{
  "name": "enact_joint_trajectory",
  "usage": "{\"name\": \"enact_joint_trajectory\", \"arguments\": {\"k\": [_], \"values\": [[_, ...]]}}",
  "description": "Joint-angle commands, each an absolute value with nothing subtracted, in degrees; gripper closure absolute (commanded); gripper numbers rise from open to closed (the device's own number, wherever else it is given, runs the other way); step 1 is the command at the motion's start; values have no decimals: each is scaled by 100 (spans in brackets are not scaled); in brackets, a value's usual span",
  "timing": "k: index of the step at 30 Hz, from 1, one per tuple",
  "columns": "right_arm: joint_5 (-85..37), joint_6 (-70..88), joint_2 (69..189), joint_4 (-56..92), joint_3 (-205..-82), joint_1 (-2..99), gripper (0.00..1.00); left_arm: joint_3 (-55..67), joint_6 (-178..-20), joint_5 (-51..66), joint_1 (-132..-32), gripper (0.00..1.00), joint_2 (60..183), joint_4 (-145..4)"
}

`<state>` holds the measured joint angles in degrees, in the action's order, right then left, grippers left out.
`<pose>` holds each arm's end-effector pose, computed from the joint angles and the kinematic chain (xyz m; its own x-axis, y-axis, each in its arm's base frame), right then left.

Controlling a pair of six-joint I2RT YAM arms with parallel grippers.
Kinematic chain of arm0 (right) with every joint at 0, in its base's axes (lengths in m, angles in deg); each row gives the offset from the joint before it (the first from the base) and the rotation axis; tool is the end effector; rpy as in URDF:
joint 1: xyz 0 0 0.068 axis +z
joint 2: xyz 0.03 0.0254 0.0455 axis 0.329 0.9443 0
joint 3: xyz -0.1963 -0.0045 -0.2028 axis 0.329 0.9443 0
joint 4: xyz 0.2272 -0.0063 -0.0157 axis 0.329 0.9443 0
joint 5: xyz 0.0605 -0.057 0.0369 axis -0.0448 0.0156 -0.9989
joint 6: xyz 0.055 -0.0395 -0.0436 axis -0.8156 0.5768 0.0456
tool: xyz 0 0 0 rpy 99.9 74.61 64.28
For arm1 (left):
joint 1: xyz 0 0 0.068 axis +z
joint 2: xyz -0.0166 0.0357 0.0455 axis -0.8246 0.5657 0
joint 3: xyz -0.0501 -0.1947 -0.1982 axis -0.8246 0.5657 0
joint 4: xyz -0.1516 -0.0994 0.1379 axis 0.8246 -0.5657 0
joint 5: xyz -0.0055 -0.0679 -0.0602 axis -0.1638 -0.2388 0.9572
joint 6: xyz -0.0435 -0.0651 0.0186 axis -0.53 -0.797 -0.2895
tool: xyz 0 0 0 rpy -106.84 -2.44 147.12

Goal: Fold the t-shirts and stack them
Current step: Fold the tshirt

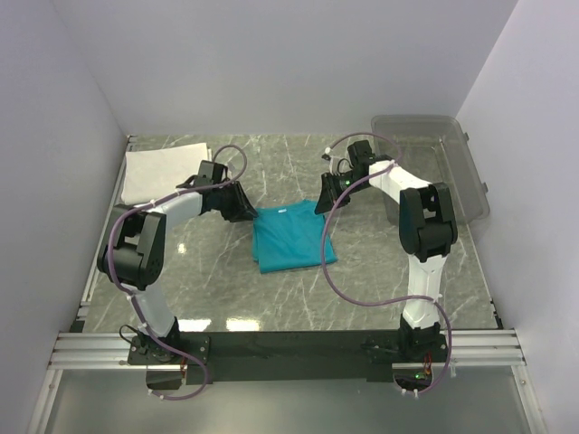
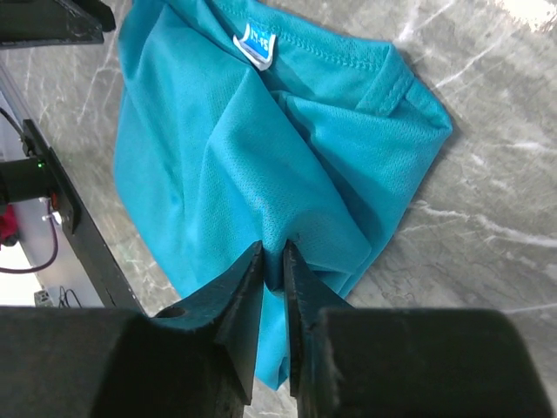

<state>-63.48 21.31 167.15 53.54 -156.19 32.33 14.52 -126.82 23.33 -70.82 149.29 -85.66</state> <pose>0.3884 0.1431 0.1838 -0.8535 -0.2642 -0.4492 -0.5137 0.5718 0.6397 0.3439 -0.1234 0.1854 -0.8965 -0.3585 -0.2605 -0.1193 0.7614 -0.6372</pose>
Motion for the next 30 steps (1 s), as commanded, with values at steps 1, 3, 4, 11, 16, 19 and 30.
{"name": "enact_joint_trajectory", "arguments": {"k": [1, 3, 4, 11, 16, 19, 30], "values": [[-6491, 2076, 16830, 5350, -15913, 3239, 80, 1330, -12614, 2443, -7172, 68, 14955, -8478], [-6500, 2076, 16830, 5341, -15922, 3257, 81, 1277, -12623, 2444, -7207, 68, 15017, -8495], [-6508, 2076, 16830, 5341, -15930, 3248, 82, 1251, -12615, 2435, -7234, 68, 15078, -8513], [-6526, 2058, 16803, 5306, -15886, 3257, 85, 1119, -12527, 2180, -7251, 68, 15184, -8689], [-6526, 2067, 16812, 5332, -15904, 3248, 86, 961, -12474, 2074, -7251, 72, 15342, -8750], [-6526, 2067, 16777, 5324, -15895, 3239, 88, 925, -12474, 2048, -7251, 95, 15377, -8742], [-6482, 1663, 16531, 4700, -15675, 3055, 99, 1470, -12729, 1495, -7111, 99, 14675, -8215]]}}
